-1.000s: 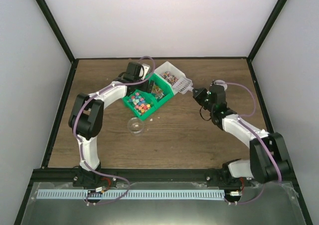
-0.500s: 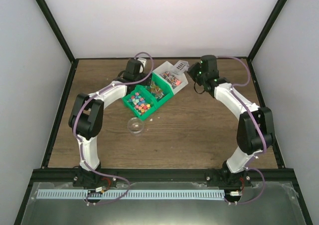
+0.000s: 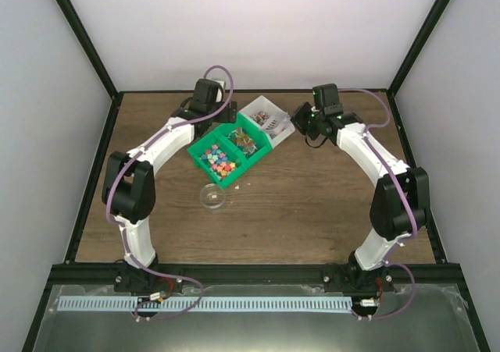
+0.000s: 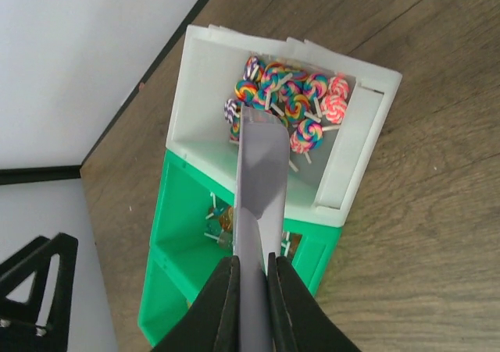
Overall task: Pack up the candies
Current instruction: Move the storage box to the center of the board.
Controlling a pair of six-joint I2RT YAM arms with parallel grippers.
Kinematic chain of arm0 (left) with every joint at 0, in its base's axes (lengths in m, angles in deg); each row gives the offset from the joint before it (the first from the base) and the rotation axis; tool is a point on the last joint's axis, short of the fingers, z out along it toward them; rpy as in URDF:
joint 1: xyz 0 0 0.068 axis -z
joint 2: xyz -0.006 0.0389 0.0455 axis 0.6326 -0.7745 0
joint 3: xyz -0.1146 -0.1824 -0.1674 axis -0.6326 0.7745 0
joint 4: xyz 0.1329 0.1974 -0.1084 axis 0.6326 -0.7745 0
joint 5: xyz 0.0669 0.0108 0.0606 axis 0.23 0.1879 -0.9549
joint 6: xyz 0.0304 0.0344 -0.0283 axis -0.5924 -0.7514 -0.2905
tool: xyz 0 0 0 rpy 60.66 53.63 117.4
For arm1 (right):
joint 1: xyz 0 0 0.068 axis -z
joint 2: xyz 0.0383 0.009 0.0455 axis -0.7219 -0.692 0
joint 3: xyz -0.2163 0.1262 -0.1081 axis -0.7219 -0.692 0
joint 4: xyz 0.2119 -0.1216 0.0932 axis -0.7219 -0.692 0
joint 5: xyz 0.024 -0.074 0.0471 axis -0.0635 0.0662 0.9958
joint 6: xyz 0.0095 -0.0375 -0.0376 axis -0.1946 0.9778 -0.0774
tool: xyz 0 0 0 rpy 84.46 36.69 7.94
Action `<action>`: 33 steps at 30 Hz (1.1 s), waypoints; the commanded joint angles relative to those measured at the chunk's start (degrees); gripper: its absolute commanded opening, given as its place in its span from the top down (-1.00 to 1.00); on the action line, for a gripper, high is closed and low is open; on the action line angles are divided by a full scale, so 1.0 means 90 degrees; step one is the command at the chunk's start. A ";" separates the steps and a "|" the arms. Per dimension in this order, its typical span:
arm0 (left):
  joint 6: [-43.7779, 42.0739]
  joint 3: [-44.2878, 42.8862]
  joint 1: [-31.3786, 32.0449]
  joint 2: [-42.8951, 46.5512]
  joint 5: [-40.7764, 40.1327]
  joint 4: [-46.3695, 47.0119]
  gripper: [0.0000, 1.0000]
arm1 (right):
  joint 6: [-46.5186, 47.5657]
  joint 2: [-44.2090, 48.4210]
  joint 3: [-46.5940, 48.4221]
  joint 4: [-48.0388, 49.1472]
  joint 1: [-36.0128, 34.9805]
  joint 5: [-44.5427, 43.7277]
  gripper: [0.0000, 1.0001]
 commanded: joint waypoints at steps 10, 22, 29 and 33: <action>-0.0977 0.0291 0.0024 0.0067 0.0977 -0.1268 -1.00 | 0.0299 -0.0243 0.0605 -0.1402 0.0025 -0.0352 0.99; -0.1463 0.0194 0.0005 0.0046 0.0562 -0.1441 -0.98 | 0.0221 -0.0435 0.0739 -0.1950 0.0001 -0.0593 0.99; -0.1491 -0.1044 -0.0030 -0.0836 0.0888 -0.1827 -1.00 | 0.0028 -0.0336 0.1039 -0.2359 -0.0008 -0.1068 0.99; -0.1459 -0.1794 -0.0039 -0.1482 0.0661 -0.2100 -1.00 | -0.0052 -0.0308 0.1229 -0.2305 0.0005 -0.1026 0.99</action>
